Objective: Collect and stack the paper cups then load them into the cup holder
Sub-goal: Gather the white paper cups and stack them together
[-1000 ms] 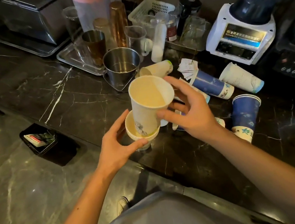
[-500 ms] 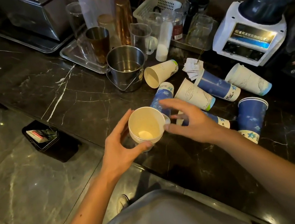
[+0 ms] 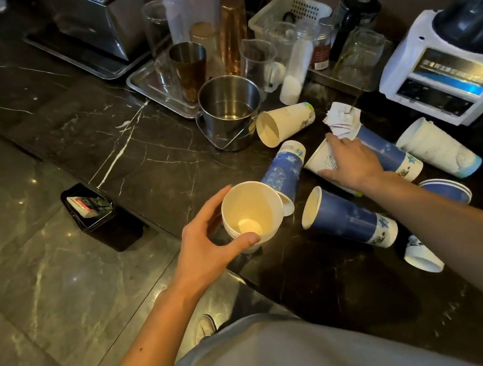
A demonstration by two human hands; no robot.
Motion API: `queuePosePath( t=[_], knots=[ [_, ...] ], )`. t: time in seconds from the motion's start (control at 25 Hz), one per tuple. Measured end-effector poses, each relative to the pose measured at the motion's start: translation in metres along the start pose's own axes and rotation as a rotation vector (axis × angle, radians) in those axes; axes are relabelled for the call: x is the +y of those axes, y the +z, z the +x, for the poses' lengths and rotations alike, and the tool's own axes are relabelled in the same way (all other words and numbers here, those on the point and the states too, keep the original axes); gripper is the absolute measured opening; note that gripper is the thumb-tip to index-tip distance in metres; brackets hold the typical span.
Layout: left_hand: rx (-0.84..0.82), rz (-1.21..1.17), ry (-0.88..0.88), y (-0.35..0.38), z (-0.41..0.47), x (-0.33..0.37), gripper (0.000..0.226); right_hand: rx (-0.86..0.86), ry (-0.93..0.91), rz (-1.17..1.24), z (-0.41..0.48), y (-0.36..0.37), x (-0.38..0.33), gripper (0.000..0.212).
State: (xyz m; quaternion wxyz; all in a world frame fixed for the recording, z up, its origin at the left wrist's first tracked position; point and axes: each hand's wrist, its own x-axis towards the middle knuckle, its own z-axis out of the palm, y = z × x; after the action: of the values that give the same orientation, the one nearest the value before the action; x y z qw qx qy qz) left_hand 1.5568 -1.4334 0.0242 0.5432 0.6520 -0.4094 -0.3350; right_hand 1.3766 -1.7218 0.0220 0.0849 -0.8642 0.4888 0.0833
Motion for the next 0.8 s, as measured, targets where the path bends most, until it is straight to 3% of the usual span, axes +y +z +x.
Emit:
queuePosePath(
  t=[0.2,0.48,0.64,0.8],
  knots=[
    [0.017,-0.001,-0.01,0.003,0.0,-0.001,0.082,0.127,0.031,0.121,-0.014,-0.012,0.002,0.09],
    [0.02,0.003,0.005,0.006,0.002,-0.003,0.077,0.404,-0.099,0.74,-0.082,-0.069,-0.018,0.095],
    [0.013,-0.012,0.004,0.005,0.001,-0.002,0.078,0.362,-0.366,1.119,-0.135,-0.098,-0.062,0.086],
    [-0.009,-0.059,0.011,0.003,0.001,-0.002,0.091,0.147,-0.533,1.211,-0.153,-0.084,-0.087,0.086]
  ],
)
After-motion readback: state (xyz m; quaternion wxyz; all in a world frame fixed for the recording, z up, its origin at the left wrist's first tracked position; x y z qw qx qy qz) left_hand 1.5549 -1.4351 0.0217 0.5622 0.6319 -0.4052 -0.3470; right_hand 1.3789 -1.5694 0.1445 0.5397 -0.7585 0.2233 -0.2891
